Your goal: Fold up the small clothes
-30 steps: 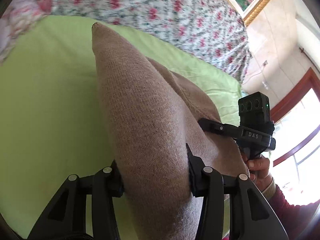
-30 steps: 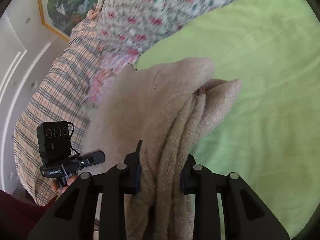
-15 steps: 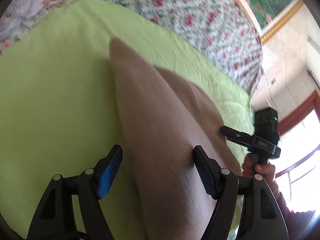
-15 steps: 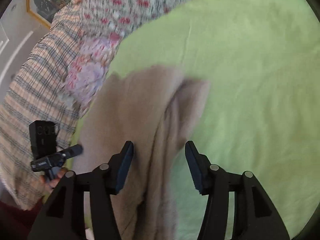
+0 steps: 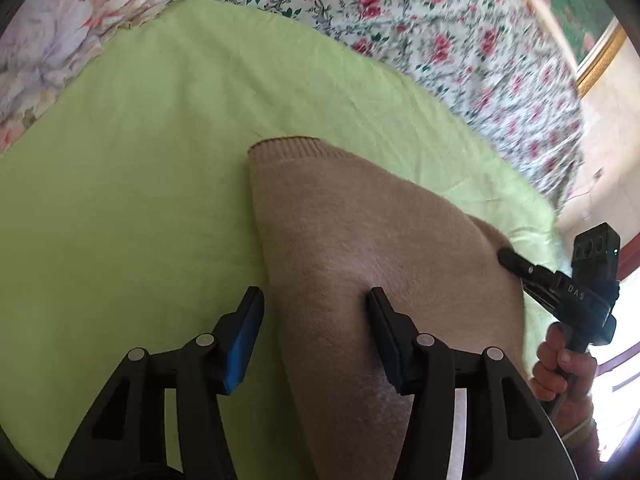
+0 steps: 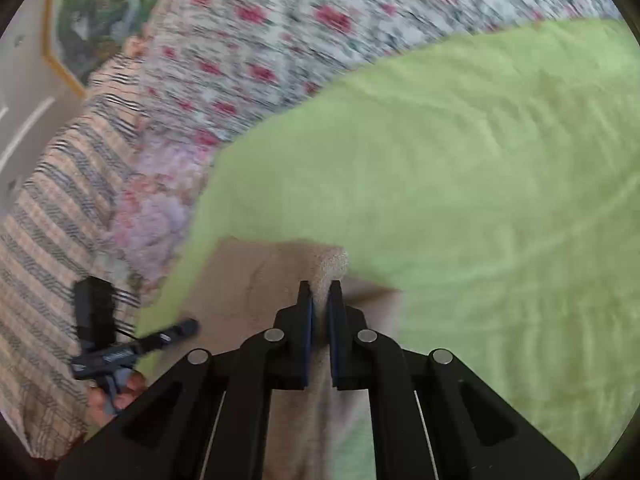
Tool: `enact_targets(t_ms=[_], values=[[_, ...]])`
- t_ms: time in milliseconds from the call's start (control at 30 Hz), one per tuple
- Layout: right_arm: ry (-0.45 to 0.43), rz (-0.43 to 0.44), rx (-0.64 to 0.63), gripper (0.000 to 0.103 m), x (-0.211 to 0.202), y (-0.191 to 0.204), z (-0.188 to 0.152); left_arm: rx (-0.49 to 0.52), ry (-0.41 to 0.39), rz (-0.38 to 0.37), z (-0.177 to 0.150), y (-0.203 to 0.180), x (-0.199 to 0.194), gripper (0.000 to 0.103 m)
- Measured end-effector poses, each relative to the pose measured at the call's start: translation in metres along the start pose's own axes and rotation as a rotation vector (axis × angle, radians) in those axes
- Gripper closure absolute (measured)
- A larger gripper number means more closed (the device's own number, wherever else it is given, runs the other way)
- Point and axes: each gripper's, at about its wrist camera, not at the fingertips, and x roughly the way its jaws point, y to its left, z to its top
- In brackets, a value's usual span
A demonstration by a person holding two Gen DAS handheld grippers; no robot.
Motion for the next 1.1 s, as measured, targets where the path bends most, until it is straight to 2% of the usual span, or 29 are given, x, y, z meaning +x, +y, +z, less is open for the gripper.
enact_targets(t_ms=[100, 267, 367, 467, 600, 667, 767, 967, 1000, 1033, 1100], values=[[0.049, 0.025, 0.051, 0.092, 0.013, -0.009, -0.005, 0.048, 0.004, 0.063, -0.003, -0.009, 0.0, 0.049], [0.014, 0.04, 0.041, 0.079, -0.025, 0.006, -0.021, 0.073, -0.02, 0.065, -0.024, -0.017, -0.043, 0.048], [0.001, 0.062, 0.004, 0.073, -0.061, 0.017, -0.048, 0.097, -0.058, 0.049, -0.064, -0.023, -0.082, 0.046], [-0.001, 0.074, -0.007, 0.072, -0.089, 0.022, -0.082, 0.125, -0.069, 0.062, -0.111, -0.028, -0.108, 0.044], [-0.004, 0.079, -0.008, 0.072, -0.116, 0.019, -0.127, 0.1, -0.084, 0.053, -0.172, -0.028, -0.134, 0.039], [0.003, 0.083, -0.005, 0.072, -0.121, 0.019, -0.142, 0.079, -0.088, 0.041, -0.194, -0.029, -0.135, 0.036], [0.026, 0.087, -0.021, 0.071, -0.116, 0.025, -0.158, 0.073, -0.068, 0.062, -0.214, -0.029, -0.125, 0.036], [0.053, 0.075, -0.073, 0.071, -0.096, 0.04, -0.172, 0.109, -0.086, 0.156, -0.216, -0.044, -0.104, 0.036], [0.065, 0.056, -0.088, 0.074, -0.091, 0.044, -0.173, 0.11, -0.099, 0.182, -0.214, -0.047, -0.102, 0.037], [0.072, 0.044, -0.097, 0.096, -0.089, 0.046, -0.172, 0.111, -0.105, 0.21, -0.21, -0.047, -0.099, 0.041], [0.053, 0.063, -0.113, 0.098, -0.096, 0.053, -0.166, 0.114, -0.116, 0.263, -0.208, -0.051, -0.096, 0.083]])
